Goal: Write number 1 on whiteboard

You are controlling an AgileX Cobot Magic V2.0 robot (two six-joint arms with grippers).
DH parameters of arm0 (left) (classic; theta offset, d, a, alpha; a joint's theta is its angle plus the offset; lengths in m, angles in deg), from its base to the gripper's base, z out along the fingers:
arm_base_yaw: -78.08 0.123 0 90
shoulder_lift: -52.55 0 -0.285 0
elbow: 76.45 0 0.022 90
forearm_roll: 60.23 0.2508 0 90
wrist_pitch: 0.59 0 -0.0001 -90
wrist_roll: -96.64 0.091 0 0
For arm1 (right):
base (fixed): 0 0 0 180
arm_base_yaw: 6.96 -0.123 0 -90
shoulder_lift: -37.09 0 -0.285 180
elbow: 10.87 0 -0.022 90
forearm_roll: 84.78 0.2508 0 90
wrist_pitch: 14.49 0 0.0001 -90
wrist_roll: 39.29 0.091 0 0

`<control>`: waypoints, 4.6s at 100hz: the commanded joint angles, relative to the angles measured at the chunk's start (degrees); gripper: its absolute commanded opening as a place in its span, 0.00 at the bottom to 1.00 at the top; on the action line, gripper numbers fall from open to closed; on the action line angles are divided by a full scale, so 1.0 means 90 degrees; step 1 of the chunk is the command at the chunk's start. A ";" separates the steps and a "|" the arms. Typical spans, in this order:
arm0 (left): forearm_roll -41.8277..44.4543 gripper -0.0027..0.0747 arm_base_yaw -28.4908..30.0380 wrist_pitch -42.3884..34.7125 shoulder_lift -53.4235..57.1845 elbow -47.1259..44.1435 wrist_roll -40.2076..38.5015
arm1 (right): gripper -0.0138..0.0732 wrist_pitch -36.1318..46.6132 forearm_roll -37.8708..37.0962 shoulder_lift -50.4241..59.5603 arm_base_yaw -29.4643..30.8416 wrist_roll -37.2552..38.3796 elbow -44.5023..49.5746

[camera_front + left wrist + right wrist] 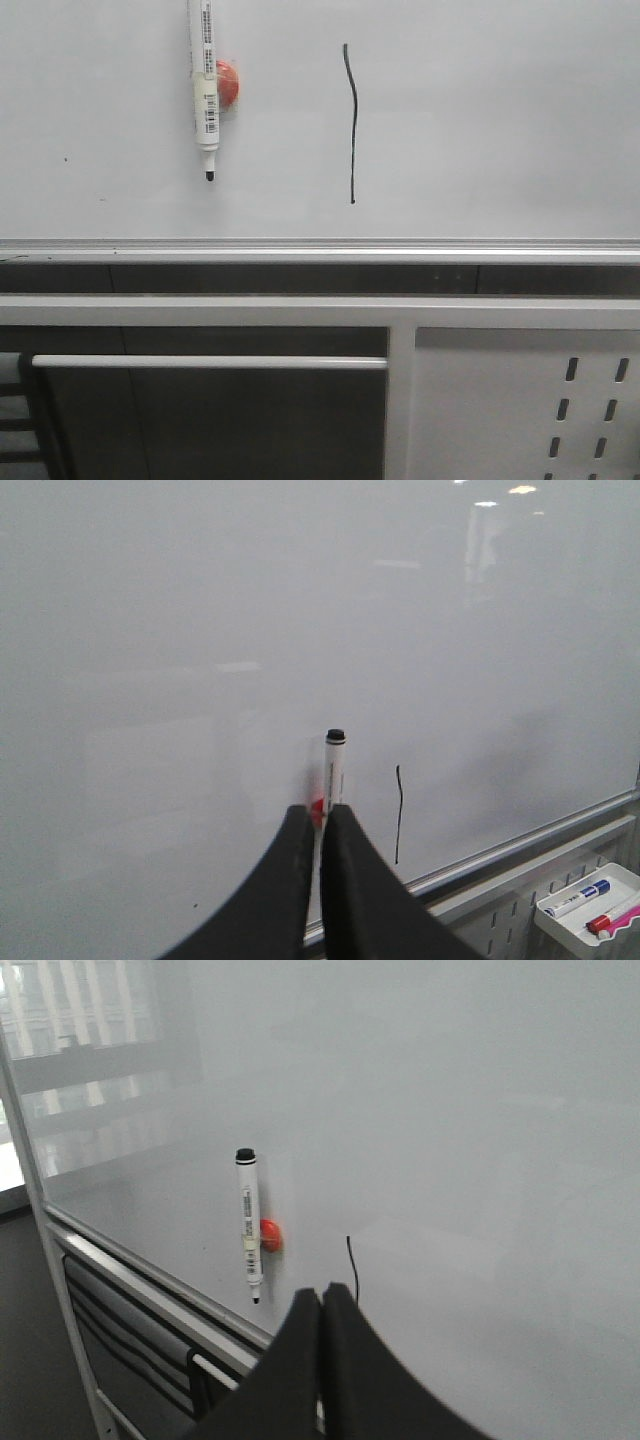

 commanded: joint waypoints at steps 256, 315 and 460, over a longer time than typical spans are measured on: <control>-0.2409 0.01 0.3835 -0.1646 0.0311 -0.3596 0.1968 | 0.08 0.0047 -0.0075 0.0136 -0.0006 -0.0121 -0.0150; -0.2409 0.01 0.3835 -0.1646 0.0311 -0.3596 0.1968 | 0.08 0.0502 -0.1154 -0.0295 -0.0006 -0.0109 -0.0008; -0.2409 0.01 0.3835 -0.1646 0.0311 -0.3596 0.1968 | 0.08 -0.5312 -1.2697 0.2411 0.7420 1.2640 0.3033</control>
